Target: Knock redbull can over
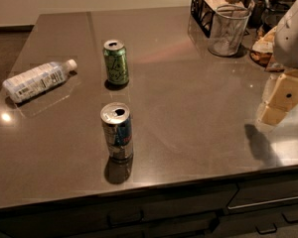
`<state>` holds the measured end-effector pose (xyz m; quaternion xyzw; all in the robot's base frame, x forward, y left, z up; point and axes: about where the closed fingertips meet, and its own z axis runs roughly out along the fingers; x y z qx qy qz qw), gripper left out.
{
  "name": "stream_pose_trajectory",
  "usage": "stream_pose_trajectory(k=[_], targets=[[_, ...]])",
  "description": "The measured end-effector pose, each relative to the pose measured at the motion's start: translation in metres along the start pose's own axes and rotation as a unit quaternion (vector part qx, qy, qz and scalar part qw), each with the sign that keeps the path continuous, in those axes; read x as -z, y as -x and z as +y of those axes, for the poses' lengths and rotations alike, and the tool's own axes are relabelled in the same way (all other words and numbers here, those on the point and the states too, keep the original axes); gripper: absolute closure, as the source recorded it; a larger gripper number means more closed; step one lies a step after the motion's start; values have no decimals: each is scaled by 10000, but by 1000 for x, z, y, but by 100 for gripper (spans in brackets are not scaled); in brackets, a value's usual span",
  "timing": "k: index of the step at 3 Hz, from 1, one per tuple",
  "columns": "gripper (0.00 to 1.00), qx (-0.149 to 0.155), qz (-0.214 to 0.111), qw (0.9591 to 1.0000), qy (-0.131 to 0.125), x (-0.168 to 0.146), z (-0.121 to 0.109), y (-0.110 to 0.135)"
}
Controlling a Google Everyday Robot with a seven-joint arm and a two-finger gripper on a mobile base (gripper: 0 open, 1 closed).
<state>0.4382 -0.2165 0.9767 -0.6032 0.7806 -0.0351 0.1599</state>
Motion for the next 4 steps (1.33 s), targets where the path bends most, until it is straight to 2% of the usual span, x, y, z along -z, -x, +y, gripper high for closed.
stream_pose_trajectory(k=[1,2,3,4], targets=[[0,0,0,10000,-1,0,0,0],[0,30,-314,9995,12,-6,2,14],[0,97,-790,9967,175,-21,8,39],[0,176,-1333,9900,428,-37,19,70]])
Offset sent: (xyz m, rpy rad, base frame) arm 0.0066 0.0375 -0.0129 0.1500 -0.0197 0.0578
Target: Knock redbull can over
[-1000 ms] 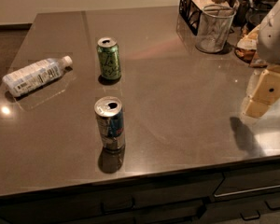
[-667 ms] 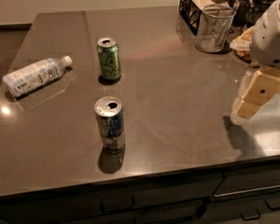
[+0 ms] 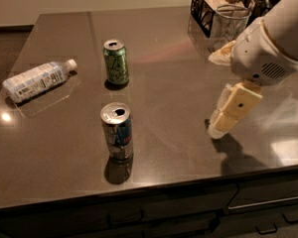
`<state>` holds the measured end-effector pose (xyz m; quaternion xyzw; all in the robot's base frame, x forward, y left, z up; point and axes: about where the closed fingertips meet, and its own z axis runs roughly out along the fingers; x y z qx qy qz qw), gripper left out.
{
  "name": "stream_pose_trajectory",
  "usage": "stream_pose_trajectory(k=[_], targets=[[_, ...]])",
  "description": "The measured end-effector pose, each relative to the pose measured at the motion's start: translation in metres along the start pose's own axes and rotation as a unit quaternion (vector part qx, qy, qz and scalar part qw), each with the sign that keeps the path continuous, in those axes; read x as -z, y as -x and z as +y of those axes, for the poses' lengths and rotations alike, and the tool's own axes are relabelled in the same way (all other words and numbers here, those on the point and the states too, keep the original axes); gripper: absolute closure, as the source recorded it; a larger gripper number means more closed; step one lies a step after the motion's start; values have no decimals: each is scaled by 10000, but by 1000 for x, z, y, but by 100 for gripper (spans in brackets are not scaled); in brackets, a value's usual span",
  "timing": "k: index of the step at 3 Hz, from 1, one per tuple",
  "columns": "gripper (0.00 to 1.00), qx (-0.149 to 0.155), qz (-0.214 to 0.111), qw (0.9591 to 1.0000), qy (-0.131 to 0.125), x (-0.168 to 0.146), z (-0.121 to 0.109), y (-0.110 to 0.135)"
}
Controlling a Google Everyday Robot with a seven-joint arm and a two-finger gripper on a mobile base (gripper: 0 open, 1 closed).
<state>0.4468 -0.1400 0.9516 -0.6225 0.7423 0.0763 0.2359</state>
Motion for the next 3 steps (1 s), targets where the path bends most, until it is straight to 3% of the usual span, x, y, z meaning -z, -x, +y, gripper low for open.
stream_pose_trajectory(k=[1,2,3], targets=[[0,68,-598,9973,414,-28,16,31],[0,147,-1079,9903,860,-59,34,60],[0,202,-1502,9805,1251,-81,51,88]])
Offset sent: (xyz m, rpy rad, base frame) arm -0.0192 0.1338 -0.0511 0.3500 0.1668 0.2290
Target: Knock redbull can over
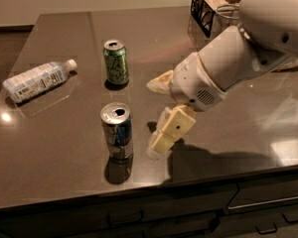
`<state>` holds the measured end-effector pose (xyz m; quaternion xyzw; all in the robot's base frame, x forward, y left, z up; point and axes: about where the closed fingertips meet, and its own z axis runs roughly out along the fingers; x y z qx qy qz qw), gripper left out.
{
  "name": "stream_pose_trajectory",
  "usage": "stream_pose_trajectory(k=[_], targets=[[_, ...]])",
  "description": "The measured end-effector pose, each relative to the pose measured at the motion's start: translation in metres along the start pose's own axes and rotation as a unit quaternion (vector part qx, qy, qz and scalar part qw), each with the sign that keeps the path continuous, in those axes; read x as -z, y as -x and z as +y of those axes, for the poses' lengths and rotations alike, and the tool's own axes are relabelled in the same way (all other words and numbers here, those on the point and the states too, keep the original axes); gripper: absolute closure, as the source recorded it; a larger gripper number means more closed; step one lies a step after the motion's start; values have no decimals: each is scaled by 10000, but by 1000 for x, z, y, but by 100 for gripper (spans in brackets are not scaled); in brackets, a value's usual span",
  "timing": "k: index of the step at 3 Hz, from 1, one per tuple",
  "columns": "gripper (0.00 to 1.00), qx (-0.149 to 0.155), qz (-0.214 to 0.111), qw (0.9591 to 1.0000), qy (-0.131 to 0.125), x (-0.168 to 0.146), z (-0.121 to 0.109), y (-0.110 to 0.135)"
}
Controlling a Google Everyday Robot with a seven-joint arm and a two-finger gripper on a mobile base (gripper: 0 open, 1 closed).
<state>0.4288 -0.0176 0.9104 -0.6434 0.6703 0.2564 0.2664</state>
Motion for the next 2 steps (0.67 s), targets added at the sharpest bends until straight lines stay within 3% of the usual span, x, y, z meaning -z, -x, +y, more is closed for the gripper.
stream_pose_trajectory(k=[1,2], targets=[[0,79,-435,9987,267,-21,7,26],[0,156,-647,9971,378,-29,10,43]])
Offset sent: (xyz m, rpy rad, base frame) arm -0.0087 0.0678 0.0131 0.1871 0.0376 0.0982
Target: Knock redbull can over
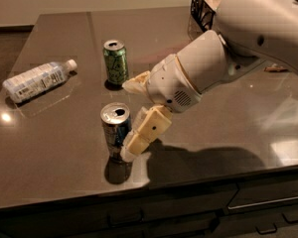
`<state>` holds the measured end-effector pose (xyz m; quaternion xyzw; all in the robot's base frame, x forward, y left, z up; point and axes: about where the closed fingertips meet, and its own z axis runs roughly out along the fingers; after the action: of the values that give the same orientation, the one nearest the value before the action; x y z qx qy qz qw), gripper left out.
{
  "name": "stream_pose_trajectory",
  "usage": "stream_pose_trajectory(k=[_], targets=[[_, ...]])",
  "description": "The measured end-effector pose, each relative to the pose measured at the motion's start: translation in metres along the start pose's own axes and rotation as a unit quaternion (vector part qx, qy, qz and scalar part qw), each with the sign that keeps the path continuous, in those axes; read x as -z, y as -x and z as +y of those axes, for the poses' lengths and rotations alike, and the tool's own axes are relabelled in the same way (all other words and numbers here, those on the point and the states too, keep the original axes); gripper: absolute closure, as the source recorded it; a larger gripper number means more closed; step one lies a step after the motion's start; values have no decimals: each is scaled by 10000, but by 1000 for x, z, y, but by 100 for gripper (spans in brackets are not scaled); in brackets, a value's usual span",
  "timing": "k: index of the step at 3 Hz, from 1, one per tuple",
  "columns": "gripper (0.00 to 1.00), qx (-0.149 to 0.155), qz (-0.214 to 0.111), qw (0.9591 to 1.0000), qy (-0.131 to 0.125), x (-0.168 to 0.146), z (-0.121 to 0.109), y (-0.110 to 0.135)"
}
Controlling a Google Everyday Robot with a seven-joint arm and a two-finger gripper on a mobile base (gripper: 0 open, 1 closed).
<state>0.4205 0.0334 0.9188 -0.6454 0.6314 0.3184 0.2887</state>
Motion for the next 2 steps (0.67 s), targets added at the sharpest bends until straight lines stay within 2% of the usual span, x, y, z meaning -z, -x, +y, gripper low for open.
stream_pose_trajectory(k=[1,2], targets=[[18,68,-58,9999,108,-8,5,10],[42,127,-144,9996,190,-12,7,22]])
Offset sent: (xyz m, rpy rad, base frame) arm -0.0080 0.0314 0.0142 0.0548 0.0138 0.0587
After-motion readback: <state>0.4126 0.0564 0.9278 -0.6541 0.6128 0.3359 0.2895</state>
